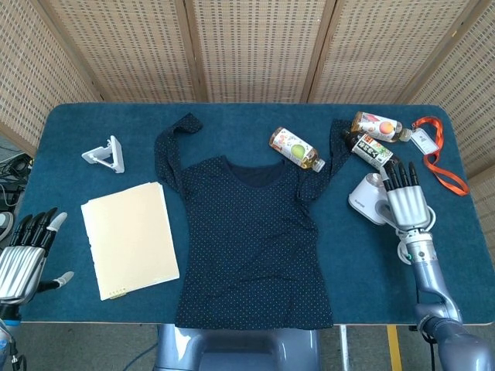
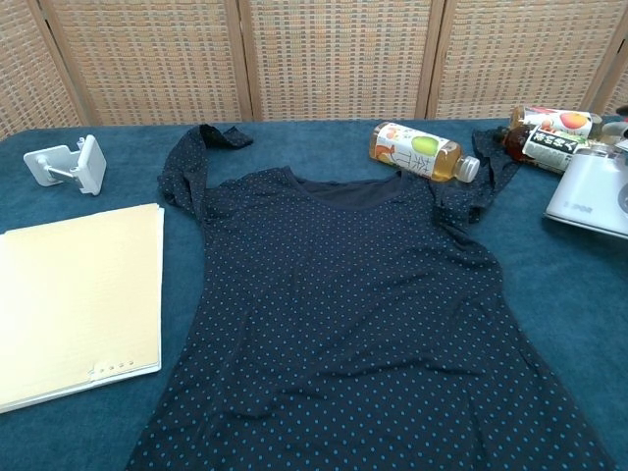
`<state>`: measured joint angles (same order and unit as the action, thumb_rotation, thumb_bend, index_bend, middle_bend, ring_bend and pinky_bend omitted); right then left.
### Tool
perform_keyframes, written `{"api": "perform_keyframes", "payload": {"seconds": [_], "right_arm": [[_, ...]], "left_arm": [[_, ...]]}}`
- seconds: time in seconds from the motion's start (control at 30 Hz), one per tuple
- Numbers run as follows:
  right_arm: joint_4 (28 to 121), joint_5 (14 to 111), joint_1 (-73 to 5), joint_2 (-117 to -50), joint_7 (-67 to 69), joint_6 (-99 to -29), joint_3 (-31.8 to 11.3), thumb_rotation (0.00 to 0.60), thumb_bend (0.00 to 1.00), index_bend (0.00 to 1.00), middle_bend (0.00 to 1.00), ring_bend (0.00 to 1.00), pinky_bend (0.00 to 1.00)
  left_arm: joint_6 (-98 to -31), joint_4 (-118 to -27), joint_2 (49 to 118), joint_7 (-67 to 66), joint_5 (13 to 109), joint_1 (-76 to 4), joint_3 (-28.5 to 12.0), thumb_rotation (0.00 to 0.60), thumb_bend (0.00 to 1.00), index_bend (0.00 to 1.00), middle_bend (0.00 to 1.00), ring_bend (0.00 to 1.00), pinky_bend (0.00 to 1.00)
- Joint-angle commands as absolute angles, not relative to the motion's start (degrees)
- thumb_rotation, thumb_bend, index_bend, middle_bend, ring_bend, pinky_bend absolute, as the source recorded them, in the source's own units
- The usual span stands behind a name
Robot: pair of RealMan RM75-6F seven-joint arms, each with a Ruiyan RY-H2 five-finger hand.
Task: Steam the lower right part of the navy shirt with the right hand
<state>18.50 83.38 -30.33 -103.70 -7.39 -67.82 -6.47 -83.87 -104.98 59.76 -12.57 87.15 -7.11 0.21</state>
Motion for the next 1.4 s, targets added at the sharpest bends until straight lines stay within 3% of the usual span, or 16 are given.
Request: {"api": "perform_keyframes", "payload": {"seconds": [0.03,0.63,1.0,1.4], "right_arm": [[20.9,83.6,-29.9,-102.4,-8.3,-66.9,-5.9,0.600,0.00,0.00,0.00,0.00,0.00],[42.4,84.3,-27.8,-93.0,-16.2,-72.5,-5.9,0.600,0.00,0.00,0.00,0.00,0.00],[53.4,86.6,-25.8,-85.3,-12.9,-74.2,-3.9,0.600,0.00,0.00,0.00,0.00,0.00],[68.5,86.0,-18.0,-73.4,-6.2,-82.9,-3.1,0.600,0.00,0.00,0.00,0.00,0.00]], "left_arm": [[-84.9,-104.9,59.5,-11.9,88.5,-6.4,0.7,0.600,0.00,0.00,0.00,0.00,0.00],[-87.2,-104.6,58.6,-9.8,90.9,-4.9,1.1,0.600,0.00,0.00,0.00,0.00,0.00],[-87.5,-104.7,58.5,-9.8,91.5,-4.6,1.1,0.600,0.00,0.00,0.00,0.00,0.00],[-89.4,-104.1,58.8,-10.1,93.3,-3.3,1.5,0.600,0.00,0.00,0.00,0.00,0.00]]}}
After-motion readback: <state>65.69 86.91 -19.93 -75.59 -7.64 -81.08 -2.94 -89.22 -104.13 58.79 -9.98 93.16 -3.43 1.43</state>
